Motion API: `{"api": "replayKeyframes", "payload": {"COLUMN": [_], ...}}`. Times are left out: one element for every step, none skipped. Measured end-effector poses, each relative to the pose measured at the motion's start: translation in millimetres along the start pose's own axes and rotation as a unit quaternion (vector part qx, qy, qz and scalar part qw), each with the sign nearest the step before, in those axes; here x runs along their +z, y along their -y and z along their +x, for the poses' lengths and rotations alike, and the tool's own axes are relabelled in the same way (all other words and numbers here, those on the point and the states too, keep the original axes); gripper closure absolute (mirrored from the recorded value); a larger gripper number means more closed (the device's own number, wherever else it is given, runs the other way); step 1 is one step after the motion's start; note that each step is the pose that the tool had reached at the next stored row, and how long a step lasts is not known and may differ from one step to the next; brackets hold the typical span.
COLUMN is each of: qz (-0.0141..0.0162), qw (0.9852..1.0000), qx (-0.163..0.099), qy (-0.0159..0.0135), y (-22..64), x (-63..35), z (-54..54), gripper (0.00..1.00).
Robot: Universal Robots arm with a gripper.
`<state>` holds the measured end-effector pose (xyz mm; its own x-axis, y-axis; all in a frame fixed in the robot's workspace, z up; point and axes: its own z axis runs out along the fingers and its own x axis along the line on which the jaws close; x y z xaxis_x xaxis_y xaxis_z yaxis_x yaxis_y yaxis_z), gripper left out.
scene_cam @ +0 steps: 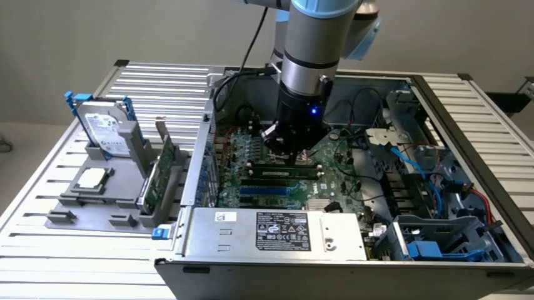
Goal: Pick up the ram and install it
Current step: 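Press down the ram until it locks into place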
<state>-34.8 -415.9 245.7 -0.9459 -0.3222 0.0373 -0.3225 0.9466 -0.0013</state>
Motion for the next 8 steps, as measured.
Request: {"api": "replayKeyframes", "payload": {"qz": [-0.0002, -0.0005, -0.0007, -0.0010, -0.0012, -0.0015, -0.0017, -0.0020], "qw": [1.0000, 0.9999, 0.9997, 0.9995, 0.9993, 0.9990, 0.9986, 0.9981], "qx": [0.008, 0.015, 0.023, 0.030, 0.038, 0.046, 0.054, 0.061], "qy": [0.0000, -0.0001, -0.0001, -0.0001, -0.0001, -0.0001, -0.0002, -0.0002], "y": [0.0, 0.0, 0.0, 0.0, 0.0, 0.0, 0.0, 0.0], "x": [0.0, 0.0, 0.0, 0.0, 0.0, 0.0, 0.0, 0.0], "z": [0.0, 0.0, 0.0, 0.0, 0.0, 0.0, 0.0, 0.0], "gripper": [0.89, 0.89, 0.89, 0.89, 0.89, 0.89, 0.89, 0.89]}}
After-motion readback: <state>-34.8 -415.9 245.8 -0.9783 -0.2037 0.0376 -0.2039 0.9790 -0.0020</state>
